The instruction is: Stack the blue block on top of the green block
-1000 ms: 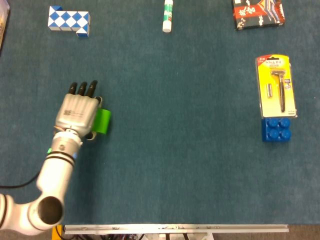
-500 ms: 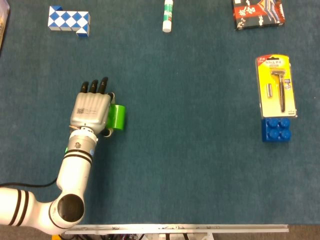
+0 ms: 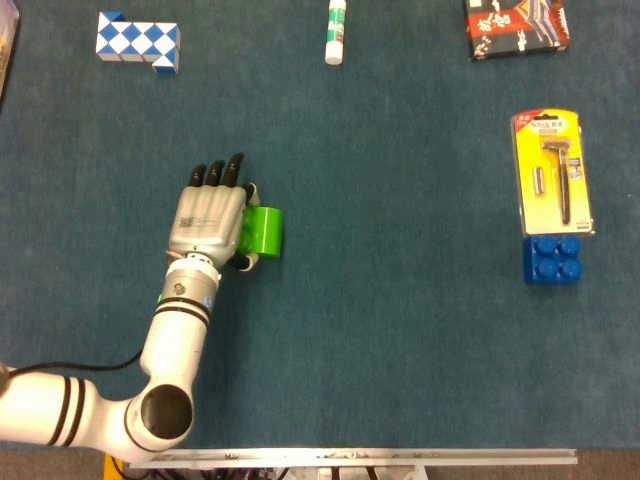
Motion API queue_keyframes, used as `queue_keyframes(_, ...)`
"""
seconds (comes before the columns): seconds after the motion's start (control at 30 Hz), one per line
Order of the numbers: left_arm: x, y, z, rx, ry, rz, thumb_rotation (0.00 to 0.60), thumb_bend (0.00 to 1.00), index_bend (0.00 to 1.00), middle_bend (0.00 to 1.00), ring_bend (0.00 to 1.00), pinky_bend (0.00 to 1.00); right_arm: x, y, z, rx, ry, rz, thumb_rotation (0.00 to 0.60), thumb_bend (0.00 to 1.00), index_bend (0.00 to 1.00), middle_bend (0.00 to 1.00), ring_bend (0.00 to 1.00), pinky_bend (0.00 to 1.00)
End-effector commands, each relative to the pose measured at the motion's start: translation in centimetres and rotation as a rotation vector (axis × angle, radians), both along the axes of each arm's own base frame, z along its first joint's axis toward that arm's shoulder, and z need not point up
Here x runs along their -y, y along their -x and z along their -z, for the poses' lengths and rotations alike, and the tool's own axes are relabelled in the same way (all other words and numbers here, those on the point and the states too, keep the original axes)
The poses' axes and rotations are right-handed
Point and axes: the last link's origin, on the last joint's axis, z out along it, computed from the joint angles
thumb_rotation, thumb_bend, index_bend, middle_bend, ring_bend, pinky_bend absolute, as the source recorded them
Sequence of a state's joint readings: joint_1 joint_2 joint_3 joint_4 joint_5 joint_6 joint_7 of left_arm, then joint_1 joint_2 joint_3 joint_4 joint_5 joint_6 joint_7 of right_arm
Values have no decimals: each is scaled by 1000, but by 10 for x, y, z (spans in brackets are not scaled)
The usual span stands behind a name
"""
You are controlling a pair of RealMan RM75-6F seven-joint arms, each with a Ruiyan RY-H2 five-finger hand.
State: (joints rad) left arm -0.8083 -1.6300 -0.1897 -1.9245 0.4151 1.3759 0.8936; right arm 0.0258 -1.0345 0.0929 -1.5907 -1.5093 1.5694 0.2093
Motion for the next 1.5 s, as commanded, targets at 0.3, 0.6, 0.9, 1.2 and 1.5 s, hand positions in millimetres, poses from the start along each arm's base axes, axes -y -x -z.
queue_keyframes(0.3,-3,-11,17,49,3,-7,600,258,612,0,0,53,-2,2,-4,6,11,8,600,431,393,299,273,330)
queue_keyframes(0.6,-1,-23,28,64,20,17,600,258,612,0,0,53,-4,3,-7,12,23,15,600,431,393,299,273,330)
queue_keyframes(0.9,-3,-32,38,65,30,30,600,258,612,0,0,53,-3,4,-8,12,24,19,600,431,393,299,273,330)
queue_keyframes(1.2,-5,-36,50,59,44,34,600,258,612,0,0,53,-3,5,-10,14,30,24,600,431,393,299,273,330)
queue_keyframes(1.5,-7,-42,56,69,52,48,600,258,607,0,0,53,-3,5,-10,14,30,27,600,430,393,299,273,330)
